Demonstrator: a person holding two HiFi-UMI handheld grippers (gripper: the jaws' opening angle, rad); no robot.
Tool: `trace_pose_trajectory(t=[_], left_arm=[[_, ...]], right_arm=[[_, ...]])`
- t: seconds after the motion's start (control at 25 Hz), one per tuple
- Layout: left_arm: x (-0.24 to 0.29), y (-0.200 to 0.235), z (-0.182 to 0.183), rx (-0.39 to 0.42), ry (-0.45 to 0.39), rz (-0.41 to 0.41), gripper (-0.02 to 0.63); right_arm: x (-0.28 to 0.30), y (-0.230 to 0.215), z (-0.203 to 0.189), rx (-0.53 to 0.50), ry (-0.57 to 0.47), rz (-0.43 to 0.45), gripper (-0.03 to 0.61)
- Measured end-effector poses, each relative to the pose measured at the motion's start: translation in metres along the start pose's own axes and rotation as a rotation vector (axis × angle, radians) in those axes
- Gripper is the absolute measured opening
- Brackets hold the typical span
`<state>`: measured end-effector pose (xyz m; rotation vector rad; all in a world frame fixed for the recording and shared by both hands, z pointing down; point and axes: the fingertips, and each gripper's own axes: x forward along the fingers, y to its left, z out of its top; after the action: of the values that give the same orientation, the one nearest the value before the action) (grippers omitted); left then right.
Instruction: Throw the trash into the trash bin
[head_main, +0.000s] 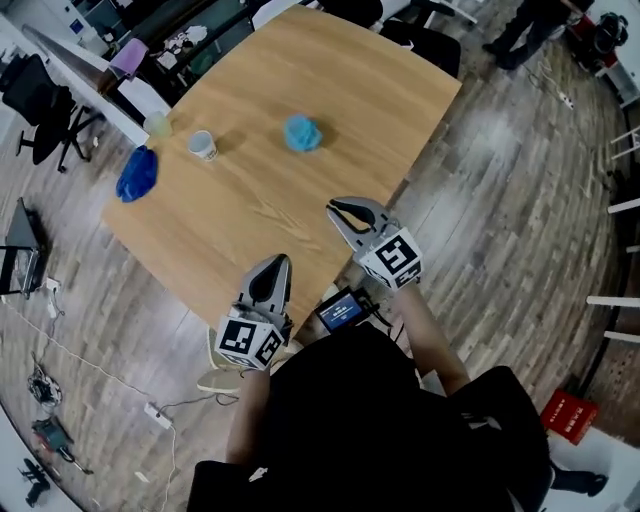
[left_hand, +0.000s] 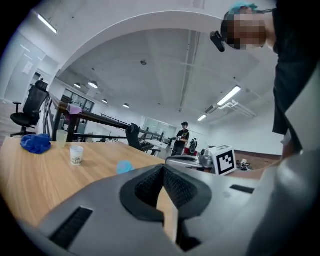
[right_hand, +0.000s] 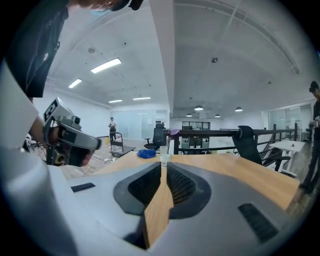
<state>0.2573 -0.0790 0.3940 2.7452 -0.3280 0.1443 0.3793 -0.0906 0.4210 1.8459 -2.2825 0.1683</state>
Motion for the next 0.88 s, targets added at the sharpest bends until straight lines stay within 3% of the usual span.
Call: trace_pose_trajectory(t=[0.04, 0.08, 0.12, 0.28, 0.36, 0.56, 0.76, 0.8, 0.84, 0.88], left_arm=[[0.004, 0.003, -0.003, -0.003, 0.006, 0.02, -0.002], [0.007, 0.006, -0.005, -0.01, 0.011, 0.039, -0.002], [0.008, 0.007, -0.008, -0.016, 0.016, 0.053, -0.002], [0.006, 0.014, -0.008, -0.009, 0.031, 0.091, -0.002], [0.003, 0.023, -0.008, -0.017, 0.028, 0.119, -0.002], [-0.012, 0.035, -0.012, -0.038, 0.045, 0.19, -0.002], [-0.028, 0.057, -0.015, -0.089, 0.036, 0.256, -0.002], [-0.03, 0.058, -0.015, -0.097, 0.03, 0.264, -0.002], [-0.032, 0.059, -0.016, -0.103, 0.025, 0.269, -0.002], [-0.033, 0.06, -0.017, -0.107, 0.023, 0.272, -0.002]], right_arm=[[0.011, -0.013, -0.009, 0.017, 0.009, -0.005, 0.038], [0.022, -0.027, -0.021, 0.044, 0.026, -0.008, 0.141], [0.034, -0.04, -0.036, 0.076, 0.054, -0.012, 0.185], [0.093, -0.097, -0.101, 0.147, 0.198, -0.054, 0.213], [0.127, -0.124, -0.126, 0.164, 0.258, -0.075, 0.26], [0.189, -0.167, -0.162, 0.163, 0.385, -0.11, 0.307], [0.22, -0.186, -0.179, 0.208, 0.492, -0.148, 0.304], [0.221, -0.186, -0.183, 0.198, 0.518, -0.156, 0.266], [0.221, -0.187, -0.185, 0.177, 0.529, -0.172, 0.099], [0.22, -0.188, -0.184, 0.159, 0.526, -0.184, 0.009]])
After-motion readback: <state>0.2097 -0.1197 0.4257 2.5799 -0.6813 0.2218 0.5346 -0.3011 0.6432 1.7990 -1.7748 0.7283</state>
